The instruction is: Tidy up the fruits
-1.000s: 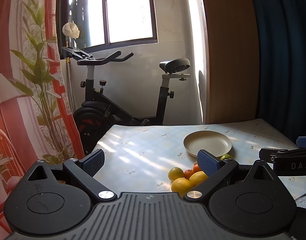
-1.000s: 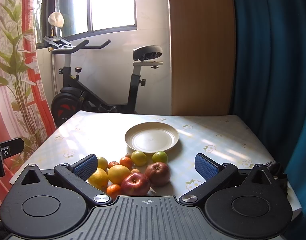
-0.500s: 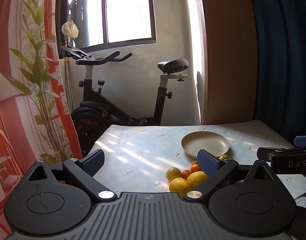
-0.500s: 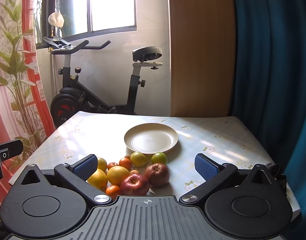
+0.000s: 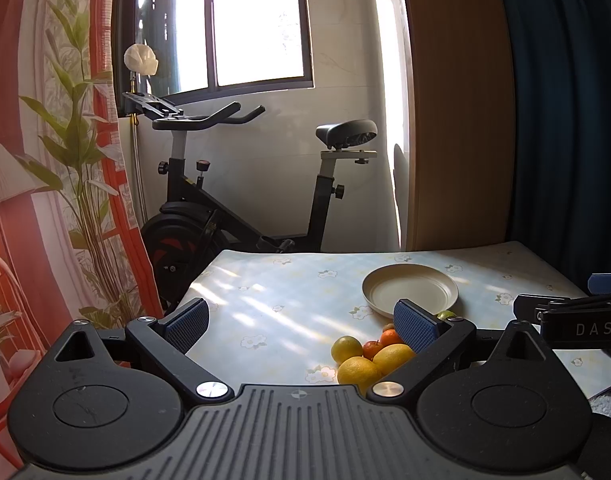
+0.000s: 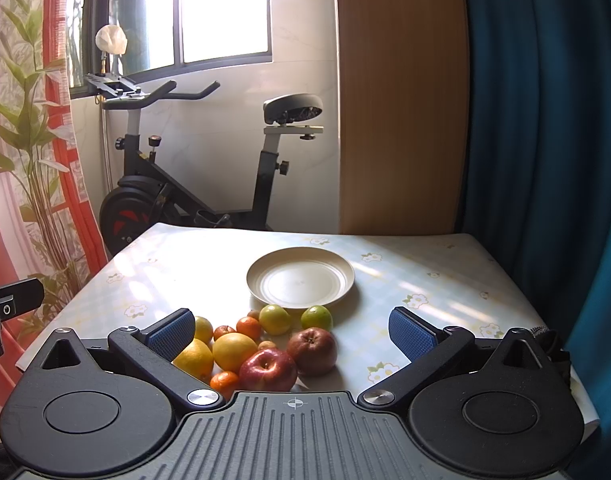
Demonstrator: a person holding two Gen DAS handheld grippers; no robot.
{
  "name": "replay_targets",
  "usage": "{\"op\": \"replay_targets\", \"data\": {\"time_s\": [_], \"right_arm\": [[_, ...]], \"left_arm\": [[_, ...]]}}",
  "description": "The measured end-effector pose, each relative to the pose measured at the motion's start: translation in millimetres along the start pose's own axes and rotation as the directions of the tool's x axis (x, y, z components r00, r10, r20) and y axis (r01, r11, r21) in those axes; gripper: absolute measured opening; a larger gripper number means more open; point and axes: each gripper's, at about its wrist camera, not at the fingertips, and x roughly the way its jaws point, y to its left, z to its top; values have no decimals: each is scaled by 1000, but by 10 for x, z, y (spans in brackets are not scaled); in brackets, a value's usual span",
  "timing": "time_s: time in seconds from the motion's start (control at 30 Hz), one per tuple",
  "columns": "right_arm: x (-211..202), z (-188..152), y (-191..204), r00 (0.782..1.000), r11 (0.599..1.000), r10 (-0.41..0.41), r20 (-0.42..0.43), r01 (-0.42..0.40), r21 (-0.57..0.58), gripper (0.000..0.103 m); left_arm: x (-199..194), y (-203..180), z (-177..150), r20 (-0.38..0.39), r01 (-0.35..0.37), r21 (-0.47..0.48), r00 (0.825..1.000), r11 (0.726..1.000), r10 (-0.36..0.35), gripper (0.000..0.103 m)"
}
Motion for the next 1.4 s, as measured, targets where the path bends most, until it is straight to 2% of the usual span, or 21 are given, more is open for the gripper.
{"op": "replay_targets", "data": {"time_s": [1.13,1.3,1.4], "right_arm": [[20,8,-18,1000,1000,-2,-3,2,3,103],[66,112,-106,999,1000,-12,36,12,-4,103],[158,194,-209,999,1000,12,51,-12,1,103]], "left_arm": [[10,-21,-30,-8,-2,4,1000,1000,2,100],[80,26,4,-21,4,10,1000,1000,-3,100],[169,70,54,-22,-22,14,1000,1000,22,100]]}}
